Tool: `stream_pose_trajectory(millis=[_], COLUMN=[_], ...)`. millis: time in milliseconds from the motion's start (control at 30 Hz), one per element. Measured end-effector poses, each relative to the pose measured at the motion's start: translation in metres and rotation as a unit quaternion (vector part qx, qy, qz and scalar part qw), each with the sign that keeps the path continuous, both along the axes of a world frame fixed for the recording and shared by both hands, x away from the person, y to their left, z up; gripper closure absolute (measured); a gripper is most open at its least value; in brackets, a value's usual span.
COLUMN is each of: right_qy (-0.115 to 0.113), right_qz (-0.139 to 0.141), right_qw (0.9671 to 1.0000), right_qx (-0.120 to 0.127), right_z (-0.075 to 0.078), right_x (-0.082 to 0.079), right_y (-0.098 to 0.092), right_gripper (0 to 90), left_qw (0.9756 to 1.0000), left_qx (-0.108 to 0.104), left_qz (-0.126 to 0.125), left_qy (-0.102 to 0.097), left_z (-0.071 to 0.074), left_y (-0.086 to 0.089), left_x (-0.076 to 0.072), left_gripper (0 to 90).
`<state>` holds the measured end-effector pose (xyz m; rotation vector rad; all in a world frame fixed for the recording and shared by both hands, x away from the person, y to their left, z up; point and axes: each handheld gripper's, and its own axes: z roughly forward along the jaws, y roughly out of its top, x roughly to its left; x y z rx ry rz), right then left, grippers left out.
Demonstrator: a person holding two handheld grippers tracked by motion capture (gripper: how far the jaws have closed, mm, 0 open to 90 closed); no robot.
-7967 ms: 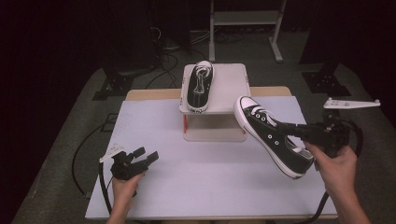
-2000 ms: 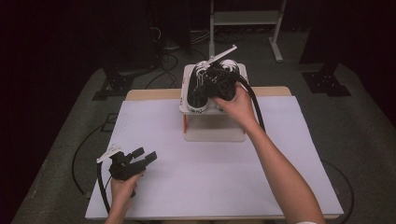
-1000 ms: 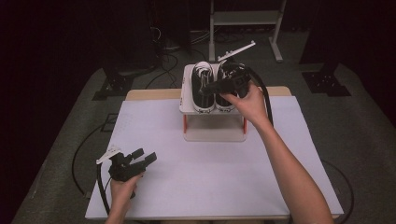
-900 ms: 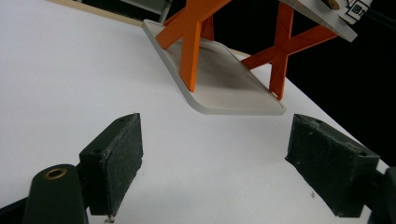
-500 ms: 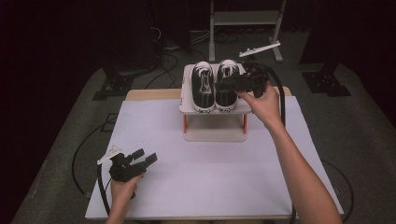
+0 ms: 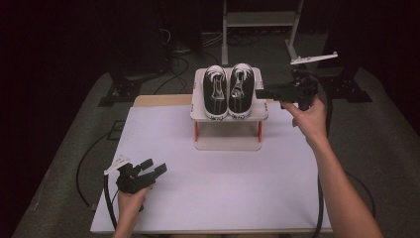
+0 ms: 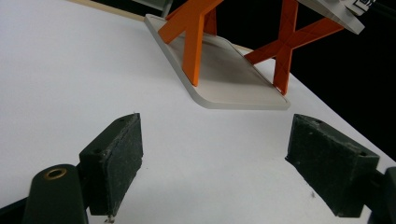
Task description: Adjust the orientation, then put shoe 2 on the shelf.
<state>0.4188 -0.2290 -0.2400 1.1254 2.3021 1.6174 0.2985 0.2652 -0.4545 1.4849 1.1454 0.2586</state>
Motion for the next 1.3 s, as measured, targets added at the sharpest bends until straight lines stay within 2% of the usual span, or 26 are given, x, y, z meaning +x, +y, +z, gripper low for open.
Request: stream_pose_trajectory(millis=[167, 467, 1133, 1300], right_qy=[0.003, 0.026, 0.070, 0.081], right_qz=[-0.009, -0.023, -0.047, -0.055], right_qw=[1.0000, 0.9994, 0.9964, 0.9951], right_qx=[-0.002, -0.006, 0.004, 0.013], right_z=[-0.010, -0.035, -0.095, -0.113], right_x=[-0.006, -0.010, -0.028, -0.033], right_y=[-0.014, -0.035, -0.076, -0.084], right_gripper=[40.5, 38.5, 36.6, 36.5], left_qw=[1.0000, 1.0000, 1.0000, 1.0000], left_qx=[0.002, -0.001, 0.000, 0.004], left_qz=[0.000, 0.003, 0.001, 0.002], left_qy=[0.001, 0.001, 0.003, 0.005], left_z=[0.000, -0.001, -0.002, -0.002], left_y=[0.001, 0.000, -0.001, 0.001], left_x=[0.001, 0.002, 0.002, 0.001], left_gripper=[17.8, 17.7, 17.7, 17.8])
